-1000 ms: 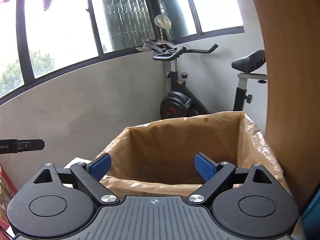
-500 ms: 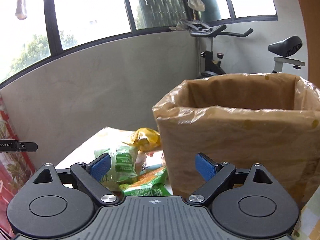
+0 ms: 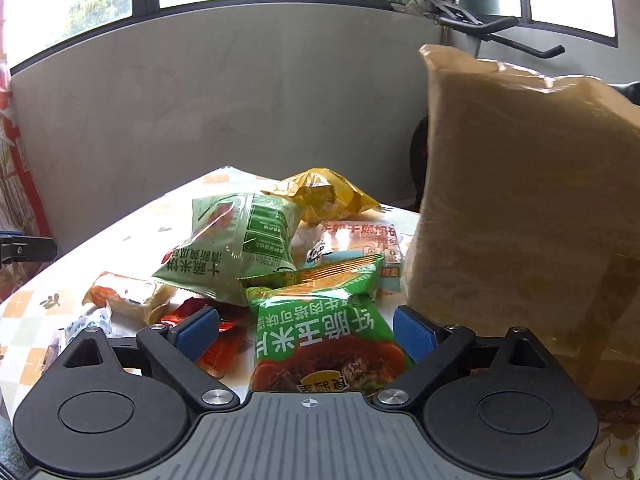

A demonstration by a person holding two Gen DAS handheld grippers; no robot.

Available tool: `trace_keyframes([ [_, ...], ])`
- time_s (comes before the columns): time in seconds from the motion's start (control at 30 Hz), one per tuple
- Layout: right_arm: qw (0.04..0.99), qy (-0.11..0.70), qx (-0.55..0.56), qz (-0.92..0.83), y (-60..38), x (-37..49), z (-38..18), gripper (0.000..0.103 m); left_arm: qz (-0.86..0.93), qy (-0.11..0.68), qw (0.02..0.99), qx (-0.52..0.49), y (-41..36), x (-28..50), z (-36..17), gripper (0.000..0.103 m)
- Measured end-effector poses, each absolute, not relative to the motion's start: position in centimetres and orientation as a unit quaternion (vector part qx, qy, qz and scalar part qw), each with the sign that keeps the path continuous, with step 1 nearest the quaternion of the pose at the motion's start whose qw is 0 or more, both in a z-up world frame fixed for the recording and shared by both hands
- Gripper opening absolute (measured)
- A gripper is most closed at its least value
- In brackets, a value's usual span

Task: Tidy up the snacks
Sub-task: 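Return both tools to the pile, right tool grasping the green bag, then grasp the blue-dotted white packet with the left tool while the right holds the green bag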

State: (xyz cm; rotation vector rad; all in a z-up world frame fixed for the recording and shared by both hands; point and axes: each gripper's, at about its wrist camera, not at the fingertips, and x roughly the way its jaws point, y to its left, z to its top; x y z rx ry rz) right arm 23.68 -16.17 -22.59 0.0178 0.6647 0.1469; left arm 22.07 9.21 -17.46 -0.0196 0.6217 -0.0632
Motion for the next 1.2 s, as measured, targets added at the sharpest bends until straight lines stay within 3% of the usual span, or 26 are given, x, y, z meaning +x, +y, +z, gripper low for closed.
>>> trace_keyframes([
  [0.53, 0.927, 0.364, -0.085, 0.003, -13.0, 27.7, -26.8, 0.097, -0.016, 0.342, 0.939, -0.036, 11.6, 21.7, -20.5, 0.081],
  [0.8, 0.926, 0.365, -0.092, 0.007, -12.8, 26.1, -26.4, 0.077, -0.026, 0.355, 0.934, -0.040, 11.4, 21.1, -22.0, 0.081],
  [1.2, 0.924, 0.379, -0.048, 0.023, -12.9, 21.4, -25.1, 0.075, -0.053, 0.371, 0.927, 0.005, 9.9, 22.2, -24.6, 0.081],
])
